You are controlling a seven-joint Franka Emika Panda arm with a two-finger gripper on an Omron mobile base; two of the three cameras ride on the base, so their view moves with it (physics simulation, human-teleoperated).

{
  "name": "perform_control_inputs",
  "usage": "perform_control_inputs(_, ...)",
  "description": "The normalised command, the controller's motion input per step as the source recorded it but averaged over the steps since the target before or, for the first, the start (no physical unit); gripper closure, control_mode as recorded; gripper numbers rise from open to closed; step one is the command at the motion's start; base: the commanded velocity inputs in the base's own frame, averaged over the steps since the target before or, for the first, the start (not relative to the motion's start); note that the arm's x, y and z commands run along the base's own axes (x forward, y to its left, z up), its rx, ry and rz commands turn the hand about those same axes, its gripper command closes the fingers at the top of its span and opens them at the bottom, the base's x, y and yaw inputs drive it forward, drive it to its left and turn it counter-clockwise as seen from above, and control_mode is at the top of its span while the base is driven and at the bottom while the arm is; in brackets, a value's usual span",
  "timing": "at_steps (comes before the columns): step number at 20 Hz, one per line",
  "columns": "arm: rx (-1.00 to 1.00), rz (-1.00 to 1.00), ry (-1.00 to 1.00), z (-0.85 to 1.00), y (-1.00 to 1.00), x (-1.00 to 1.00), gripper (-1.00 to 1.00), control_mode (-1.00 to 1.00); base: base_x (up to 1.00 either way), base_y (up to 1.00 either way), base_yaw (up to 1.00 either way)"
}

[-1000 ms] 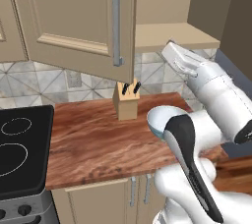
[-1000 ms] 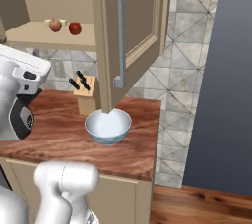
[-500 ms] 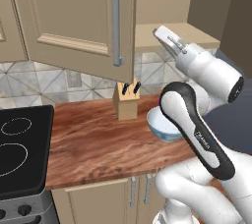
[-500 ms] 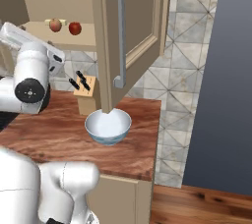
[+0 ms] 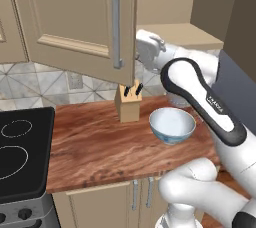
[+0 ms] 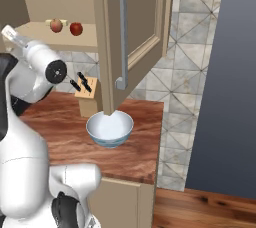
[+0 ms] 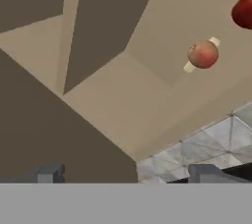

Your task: Open the cabinet. Pick the apple and peach from the cabinet and place them into the bowl. Then close the cabinet.

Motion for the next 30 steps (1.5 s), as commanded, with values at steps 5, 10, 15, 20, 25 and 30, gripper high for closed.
perform_control_inputs(5, 0.00, 0.39, 0.18, -0.32, 1.00, 0.06, -1.00, -1.00, 0.00, 0.00, 0.00)
perform_control_inputs(10, -0.04, 0.35, 0.10, -0.13, 1.00, -0.05, -1.00, -1.00, 0.00, 0.00, 0.00)
perform_control_inputs(15, -0.07, 0.23, 0.01, -0.10, 1.00, -0.17, -1.00, -1.00, 0.00, 0.00, 0.00)
perform_control_inputs(20, -0.01, 0.08, 0.00, 0.00, 0.88, -0.12, -1.00, -1.00, 0.00, 0.00, 0.00)
perform_control_inputs(25, 0.00, 0.00, -0.01, 0.01, -0.01, 0.00, -1.00, -1.00, 0.00, 0.00, 0.00)
perform_control_inputs(30, -0.13, 0.00, -0.09, 0.31, -0.64, -0.05, -1.00, -1.00, 0.00, 0.00, 0.00)
